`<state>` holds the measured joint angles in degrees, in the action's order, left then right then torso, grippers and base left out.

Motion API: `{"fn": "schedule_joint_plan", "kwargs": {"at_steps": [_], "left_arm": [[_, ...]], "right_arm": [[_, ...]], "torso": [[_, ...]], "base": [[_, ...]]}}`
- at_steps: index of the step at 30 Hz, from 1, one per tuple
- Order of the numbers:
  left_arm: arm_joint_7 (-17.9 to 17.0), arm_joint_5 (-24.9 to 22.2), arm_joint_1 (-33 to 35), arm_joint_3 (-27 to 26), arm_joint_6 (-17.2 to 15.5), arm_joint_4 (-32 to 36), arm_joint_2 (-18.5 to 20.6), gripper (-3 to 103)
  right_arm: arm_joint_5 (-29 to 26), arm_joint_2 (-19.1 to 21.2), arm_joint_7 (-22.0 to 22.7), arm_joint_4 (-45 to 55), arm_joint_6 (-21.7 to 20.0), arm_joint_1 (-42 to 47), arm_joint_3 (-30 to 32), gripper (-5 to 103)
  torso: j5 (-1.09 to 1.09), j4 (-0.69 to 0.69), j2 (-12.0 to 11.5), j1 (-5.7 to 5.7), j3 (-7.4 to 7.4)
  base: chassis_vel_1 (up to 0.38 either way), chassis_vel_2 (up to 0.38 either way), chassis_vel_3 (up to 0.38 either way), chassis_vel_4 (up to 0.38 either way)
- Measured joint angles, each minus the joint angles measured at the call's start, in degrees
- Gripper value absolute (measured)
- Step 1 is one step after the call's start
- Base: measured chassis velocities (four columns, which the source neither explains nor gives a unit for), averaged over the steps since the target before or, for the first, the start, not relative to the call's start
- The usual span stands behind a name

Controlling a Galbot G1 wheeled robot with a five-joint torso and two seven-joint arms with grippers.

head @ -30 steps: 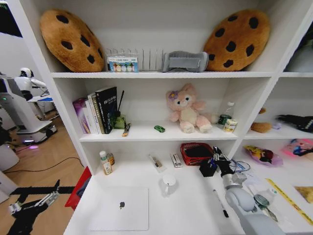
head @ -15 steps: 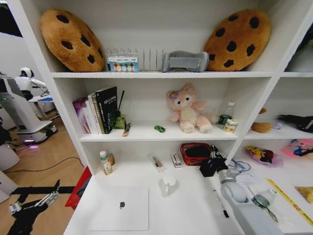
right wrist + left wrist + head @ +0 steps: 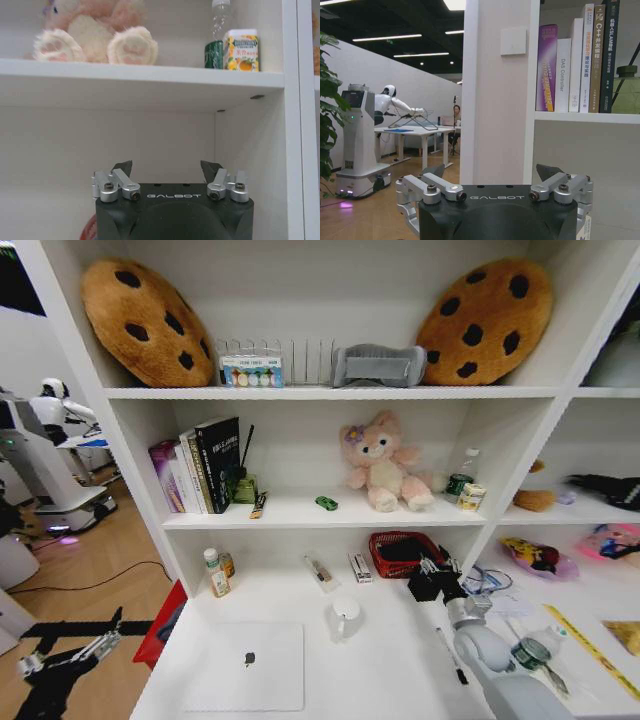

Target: Organize the objects on the table.

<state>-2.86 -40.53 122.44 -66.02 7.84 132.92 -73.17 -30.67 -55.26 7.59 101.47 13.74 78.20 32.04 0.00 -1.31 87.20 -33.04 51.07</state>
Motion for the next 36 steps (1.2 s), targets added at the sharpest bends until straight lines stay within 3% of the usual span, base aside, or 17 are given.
{"fn": "schedule_joint_plan", "kwargs": {"at_steps": [5,10,13,14,15,16,18,19,23,32,34,36], "left_arm": [[0.0,0.0,0.0,0.0,0.0,0.0,0.0,100],[0.0,0.0,0.0,0.0,0.0,0.0,0.0,100],[0.0,0.0,0.0,0.0,0.0,0.0,0.0,100],[0.0,0.0,0.0,0.0,0.0,0.0,0.0,100],[0.0,0.0,0.0,0.0,0.0,0.0,0.0,100],[0.0,0.0,0.0,0.0,0.0,0.0,0.0,100],[0.0,0.0,0.0,0.0,0.0,0.0,0.0,100],[0.0,0.0,0.0,0.0,0.0,0.0,0.0,100],[0.0,0.0,0.0,0.0,0.0,0.0,0.0,100],[0.0,0.0,0.0,0.0,0.0,0.0,0.0,100],[0.0,0.0,0.0,0.0,0.0,0.0,0.0,100],[0.0,0.0,0.0,0.0,0.0,0.0,0.0,100]], "right_arm": [[0.5,-0.8,2.5,11.0,-3.3,11.2,3.3,98],[0.2,-1.0,6.0,16.7,-8.1,18.2,4.8,99],[-3.0,-1.1,10.3,20.7,-15.9,22.7,7.0,100],[-3.0,-1.1,10.3,20.7,-15.9,22.7,7.0,100],[-5.0,-1.0,12.5,21.9,-20.2,23.6,7.9,100],[-5.0,-1.0,12.5,21.9,-20.2,23.6,7.9,100],[-10.4,-0.4,16.4,22.6,-28.8,23.8,9.5,100],[-10.4,-0.4,16.4,22.6,-28.8,23.8,9.5,100],[-19.5,1.7,19.4,21.2,-41.3,20.7,10.1,100],[-22.8,2.9,19.6,19.7,-47.0,18.0,9.5,100],[-25.0,3.8,19.6,18.7,-51.4,16.4,9.1,100],[-25.5,4.3,19.5,18.0,-52.8,16.3,8.8,100]], "torso": [[0.0,0.0,0.0,0.0,0.0],[0.0,-0.01,0.0,0.0,-0.01],[0.0,-0.01,0.0,0.01,-0.01],[0.0,-0.01,0.0,0.01,-0.01],[0.0,0.0,0.0,0.0,-0.01],[0.0,0.0,0.0,0.0,-0.01],[0.0,0.0,0.0,0.0,0.0],[0.0,0.0,0.0,0.0,0.0],[0.01,0.01,0.0,-0.01,0.0],[0.02,0.01,0.0,-0.01,0.0],[0.01,0.01,0.0,-0.01,0.01],[0.01,0.01,0.0,-0.01,0.01]], "base": [[0.0,0.0,0.0,0.0],[0.0,0.0,0.0,0.0],[0.0,0.0,0.0,0.0],[0.0,0.0,0.0,0.0],[0.0,0.0,0.0,0.0],[0.0,0.0,0.0,0.0],[0.0,0.0,0.0,0.0],[0.0,0.0,0.0,0.0],[0.0,0.0,0.0,0.0],[0.0,0.0,0.0,0.0],[0.0,0.0,0.0,0.0],[0.0,0.0,0.0,0.0]]}}
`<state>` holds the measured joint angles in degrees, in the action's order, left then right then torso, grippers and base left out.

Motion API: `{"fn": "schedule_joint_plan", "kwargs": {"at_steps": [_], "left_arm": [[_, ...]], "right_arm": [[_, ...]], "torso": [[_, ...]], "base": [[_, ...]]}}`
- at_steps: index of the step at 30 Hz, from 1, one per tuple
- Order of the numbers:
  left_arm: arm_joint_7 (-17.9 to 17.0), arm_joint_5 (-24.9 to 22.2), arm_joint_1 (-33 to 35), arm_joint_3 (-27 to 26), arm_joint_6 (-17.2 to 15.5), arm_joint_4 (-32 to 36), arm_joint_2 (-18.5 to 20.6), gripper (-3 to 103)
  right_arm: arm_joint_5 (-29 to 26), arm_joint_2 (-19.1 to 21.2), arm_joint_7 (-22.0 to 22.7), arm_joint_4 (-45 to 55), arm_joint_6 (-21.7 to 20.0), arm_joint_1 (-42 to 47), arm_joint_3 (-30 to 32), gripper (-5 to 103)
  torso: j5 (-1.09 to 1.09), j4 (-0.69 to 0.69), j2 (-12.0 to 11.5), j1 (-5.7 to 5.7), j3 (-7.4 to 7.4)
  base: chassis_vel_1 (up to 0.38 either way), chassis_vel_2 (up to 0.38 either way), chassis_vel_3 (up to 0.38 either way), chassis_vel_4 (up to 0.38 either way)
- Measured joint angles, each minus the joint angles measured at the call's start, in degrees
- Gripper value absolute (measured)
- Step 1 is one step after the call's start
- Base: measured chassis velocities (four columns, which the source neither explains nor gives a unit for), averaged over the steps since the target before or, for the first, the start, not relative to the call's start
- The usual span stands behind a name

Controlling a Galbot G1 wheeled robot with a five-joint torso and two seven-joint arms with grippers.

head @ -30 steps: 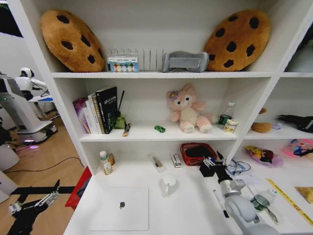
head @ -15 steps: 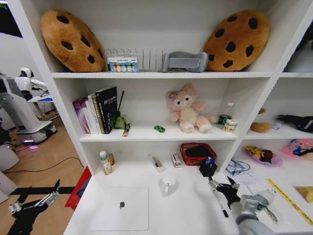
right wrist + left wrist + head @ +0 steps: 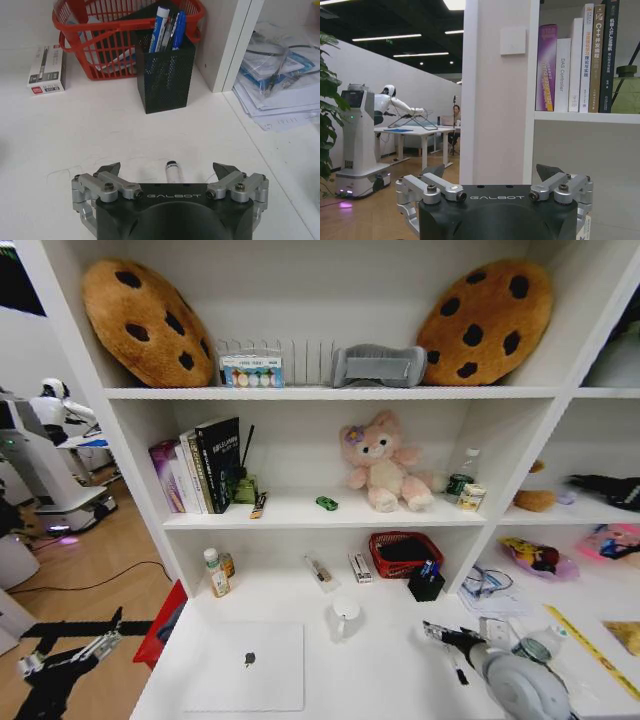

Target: Organize the objects on the table.

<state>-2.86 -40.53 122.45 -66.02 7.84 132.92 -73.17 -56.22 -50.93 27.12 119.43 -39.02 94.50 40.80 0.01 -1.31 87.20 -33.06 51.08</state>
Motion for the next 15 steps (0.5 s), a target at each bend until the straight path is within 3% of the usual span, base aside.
{"fn": "schedule_joint_plan", "kwargs": {"at_steps": [11,15], "left_arm": [[0.0,0.0,0.0,0.0,0.0,0.0,0.0,100],[0.0,0.0,0.0,0.0,0.0,0.0,0.0,100]], "right_arm": [[-2.0,1.4,-0.4,-5.2,-0.4,-3.8,-3.0,103],[-1.6,1.5,-0.2,-7.1,-0.1,-5.0,-4.4,88]], "torso": [[0.0,-0.01,0.0,0.0,0.0],[0.0,0.0,0.0,0.0,0.0]], "base": [[0.0,0.0,0.0,0.0],[0.0,0.0,0.0,0.0]]}}
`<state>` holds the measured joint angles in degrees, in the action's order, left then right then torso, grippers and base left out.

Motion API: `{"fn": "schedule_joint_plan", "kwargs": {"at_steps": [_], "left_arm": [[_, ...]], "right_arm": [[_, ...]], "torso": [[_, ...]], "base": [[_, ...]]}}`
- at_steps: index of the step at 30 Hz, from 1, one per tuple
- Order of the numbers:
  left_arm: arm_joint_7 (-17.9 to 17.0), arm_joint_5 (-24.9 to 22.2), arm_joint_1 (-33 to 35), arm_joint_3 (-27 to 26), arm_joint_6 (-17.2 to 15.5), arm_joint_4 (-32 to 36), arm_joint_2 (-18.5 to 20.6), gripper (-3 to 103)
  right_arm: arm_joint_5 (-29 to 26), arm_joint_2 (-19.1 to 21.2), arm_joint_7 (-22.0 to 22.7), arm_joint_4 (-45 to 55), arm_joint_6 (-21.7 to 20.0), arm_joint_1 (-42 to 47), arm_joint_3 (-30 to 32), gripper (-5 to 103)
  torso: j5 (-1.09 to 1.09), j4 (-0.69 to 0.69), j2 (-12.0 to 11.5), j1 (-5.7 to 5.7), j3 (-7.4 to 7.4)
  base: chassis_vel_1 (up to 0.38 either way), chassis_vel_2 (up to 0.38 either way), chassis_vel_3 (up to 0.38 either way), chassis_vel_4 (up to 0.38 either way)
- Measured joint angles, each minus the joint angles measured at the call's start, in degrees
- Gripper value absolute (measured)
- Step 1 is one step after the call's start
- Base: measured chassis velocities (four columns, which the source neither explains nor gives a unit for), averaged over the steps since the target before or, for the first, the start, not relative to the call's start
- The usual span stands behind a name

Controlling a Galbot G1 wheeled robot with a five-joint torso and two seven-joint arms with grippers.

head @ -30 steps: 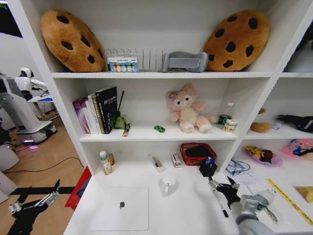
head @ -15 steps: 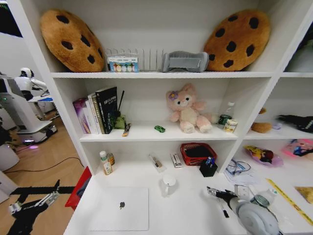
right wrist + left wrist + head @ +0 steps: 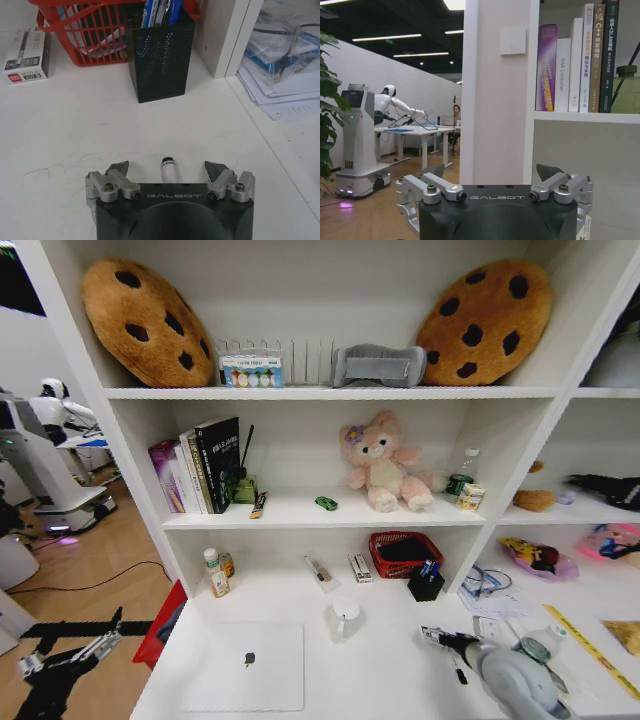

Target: Organize the objects on the table.

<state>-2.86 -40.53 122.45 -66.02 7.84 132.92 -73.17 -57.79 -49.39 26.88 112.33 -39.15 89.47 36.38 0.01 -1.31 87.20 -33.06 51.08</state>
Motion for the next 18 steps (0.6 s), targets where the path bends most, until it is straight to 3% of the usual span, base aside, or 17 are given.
{"fn": "schedule_joint_plan", "kwargs": {"at_steps": [7,10,14,17,18], "left_arm": [[0.0,0.0,0.0,0.0,0.0,0.0,0.0,100],[0.0,0.0,0.0,0.0,0.0,0.0,0.0,100],[0.0,0.0,0.0,0.0,0.0,0.0,0.0,100],[0.0,0.0,0.0,0.0,0.0,0.0,0.0,100],[0.0,0.0,0.0,0.0,0.0,0.0,0.0,100]], "right_arm": [[1.0,0.1,-0.2,-0.6,0.7,-0.3,-0.6,66],[1.1,0.0,-0.1,0.0,0.8,-0.1,-0.7,50],[1.0,0.0,0.1,0.7,0.5,0.2,-0.7,39],[0.9,-0.2,0.4,0.6,0.5,0.2,-0.6,22],[0.9,-0.2,0.4,0.6,0.5,0.2,-0.6,22]], "torso": [[-0.03,0.0,0.0,0.01,-0.01],[0.0,0.0,0.0,0.0,0.0],[-0.01,-0.01,0.0,0.01,0.0],[-0.01,0.0,0.0,0.01,0.0],[-0.01,0.0,0.0,0.01,0.0]], "base": [[0.0,0.0,0.0,0.0],[0.0,0.0,0.0,0.0],[0.0,0.0,0.0,0.0],[0.0,0.0,0.0,0.0],[0.0,0.0,0.0,0.0]]}}
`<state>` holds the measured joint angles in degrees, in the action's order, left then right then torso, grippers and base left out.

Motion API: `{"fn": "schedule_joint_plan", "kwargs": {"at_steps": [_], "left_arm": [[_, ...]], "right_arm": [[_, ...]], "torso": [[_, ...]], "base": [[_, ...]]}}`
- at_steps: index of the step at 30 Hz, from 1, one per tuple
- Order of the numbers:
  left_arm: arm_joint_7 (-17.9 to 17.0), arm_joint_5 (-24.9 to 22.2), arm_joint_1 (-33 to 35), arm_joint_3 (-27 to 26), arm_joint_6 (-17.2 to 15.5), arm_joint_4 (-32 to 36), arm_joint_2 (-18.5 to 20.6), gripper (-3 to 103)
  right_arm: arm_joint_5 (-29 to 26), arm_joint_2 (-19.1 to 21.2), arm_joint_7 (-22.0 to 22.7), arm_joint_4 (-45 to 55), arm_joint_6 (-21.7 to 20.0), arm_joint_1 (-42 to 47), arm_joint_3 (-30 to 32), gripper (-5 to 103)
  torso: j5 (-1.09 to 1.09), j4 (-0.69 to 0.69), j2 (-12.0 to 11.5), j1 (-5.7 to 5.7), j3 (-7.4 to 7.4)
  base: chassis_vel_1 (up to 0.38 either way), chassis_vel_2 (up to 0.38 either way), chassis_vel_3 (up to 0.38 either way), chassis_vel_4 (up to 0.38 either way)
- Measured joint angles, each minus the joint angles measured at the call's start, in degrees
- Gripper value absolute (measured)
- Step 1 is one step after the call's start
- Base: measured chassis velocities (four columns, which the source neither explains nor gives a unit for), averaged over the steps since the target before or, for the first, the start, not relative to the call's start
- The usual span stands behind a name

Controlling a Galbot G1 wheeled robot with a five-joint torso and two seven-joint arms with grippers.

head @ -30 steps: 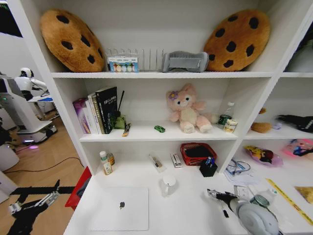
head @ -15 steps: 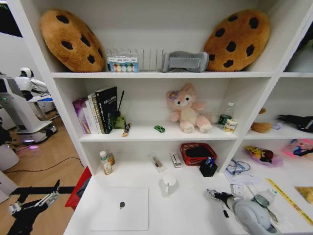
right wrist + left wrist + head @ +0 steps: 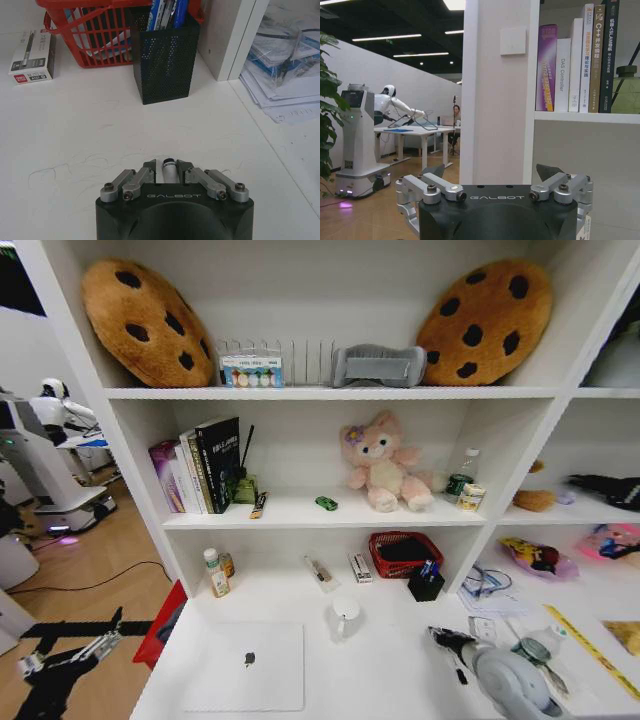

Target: Organize the objects on the table.

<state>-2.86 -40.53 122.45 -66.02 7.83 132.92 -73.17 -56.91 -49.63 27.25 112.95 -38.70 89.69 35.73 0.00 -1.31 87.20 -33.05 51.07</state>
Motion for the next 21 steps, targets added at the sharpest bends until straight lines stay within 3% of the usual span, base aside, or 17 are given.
{"fn": "schedule_joint_plan", "kwargs": {"at_steps": [3,8,10,12,15,16,18,19,21], "left_arm": [[0.0,0.0,0.0,0.0,0.0,0.0,0.0,100],[0.0,0.0,0.0,0.0,0.0,0.0,0.0,100],[0.0,0.0,0.0,0.0,0.0,0.0,0.0,100],[0.0,0.0,0.0,0.0,0.0,0.0,0.0,100],[0.0,0.0,0.0,0.0,0.0,0.0,0.0,100],[0.0,0.0,0.0,0.0,0.0,0.0,0.0,100],[0.0,0.0,0.0,0.0,0.0,0.0,0.0,100],[0.0,0.0,0.0,0.0,0.0,0.0,0.0,100],[0.0,0.0,0.0,0.0,0.0,0.0,0.0,100]], "right_arm": [[-0.1,-0.2,0.2,-0.3,0.0,0.0,0.1,12],[0.2,-0.5,0.0,0.5,1.3,0.0,0.4,11],[5.6,-0.6,-3.8,1.7,6.8,-0.4,1.0,11],[6.9,-0.6,-4.7,1.9,7.9,-0.6,1.1,11],[18.6,-1.0,-10.6,0.8,21.9,-2.3,0.7,11],[18.6,-1.0,-10.6,0.8,21.9,-2.3,0.7,11],[27.4,-1.3,-14.0,-2.2,33.0,-4.3,-0.3,11],[27.4,-1.3,-14.0,-2.2,33.0,-4.3,-0.3,11],[34.4,-2.1,-15.3,-6.1,43.6,-7.3,-1.8,11]], "torso": [[-0.01,0.0,0.0,0.0,0.0],[0.02,-0.01,0.0,0.0,0.0],[0.0,-0.01,0.0,0.0,0.0],[-0.01,-0.01,0.0,0.0,0.0],[-0.02,0.0,0.0,0.0,0.0],[-0.02,0.0,0.0,0.0,0.0],[-0.01,0.0,0.0,0.0,0.0],[-0.01,0.0,0.0,0.0,0.0],[0.01,0.0,0.0,0.0,0.0]], "base": [[0.0,0.0,0.0,0.0],[0.0,0.0,0.0,0.0],[0.0,0.0,0.0,0.0],[0.0,0.0,0.0,0.0],[0.0,0.0,0.0,0.0],[0.0,0.0,0.0,0.0],[0.0,0.0,0.0,0.0],[0.0,0.0,0.0,0.0],[0.0,0.0,0.0,0.0]]}}
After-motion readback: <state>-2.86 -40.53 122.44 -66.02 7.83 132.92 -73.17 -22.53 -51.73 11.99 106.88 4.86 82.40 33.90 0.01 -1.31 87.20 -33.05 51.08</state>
